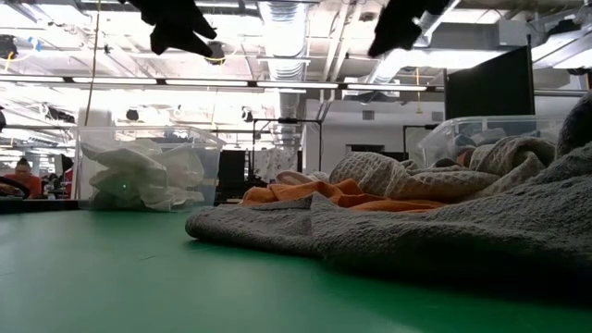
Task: Sort towels by color in basket
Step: Put the dark gray towel into the right transparent bin
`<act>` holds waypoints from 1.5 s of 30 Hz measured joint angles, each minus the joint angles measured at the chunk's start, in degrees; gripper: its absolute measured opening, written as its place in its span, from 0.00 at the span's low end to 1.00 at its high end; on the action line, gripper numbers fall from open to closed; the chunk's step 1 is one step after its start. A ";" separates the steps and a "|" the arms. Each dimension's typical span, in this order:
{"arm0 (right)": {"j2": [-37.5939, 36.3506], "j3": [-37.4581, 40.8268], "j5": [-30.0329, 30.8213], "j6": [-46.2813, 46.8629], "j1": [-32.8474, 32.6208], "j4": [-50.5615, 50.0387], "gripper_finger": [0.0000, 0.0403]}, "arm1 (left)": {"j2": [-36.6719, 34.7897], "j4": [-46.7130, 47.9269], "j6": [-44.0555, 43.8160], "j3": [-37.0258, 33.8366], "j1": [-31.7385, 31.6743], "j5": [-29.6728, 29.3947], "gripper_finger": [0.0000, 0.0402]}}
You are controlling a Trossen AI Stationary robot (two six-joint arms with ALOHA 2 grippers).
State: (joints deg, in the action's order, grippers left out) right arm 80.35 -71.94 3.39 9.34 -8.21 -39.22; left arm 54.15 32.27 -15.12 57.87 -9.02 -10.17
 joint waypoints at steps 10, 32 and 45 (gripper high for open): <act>7.83 0.02 1.52 17.74 -5.69 -15.44 0.57 | -0.95 -0.92 -8.14 0.02 1.52 17.44 0.48; 5.30 8.61 0.07 9.95 -32.84 -2.50 0.55 | -0.90 -25.98 -24.58 0.02 6.35 -1.62 0.48; 14.75 13.86 3.96 10.22 -29.31 4.98 0.39 | -1.37 -23.92 -17.46 0.02 10.55 5.02 0.48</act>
State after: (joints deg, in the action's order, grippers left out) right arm 95.10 -58.08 7.36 19.55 -37.51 -34.24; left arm 52.78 8.35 -32.58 57.89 1.53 -5.15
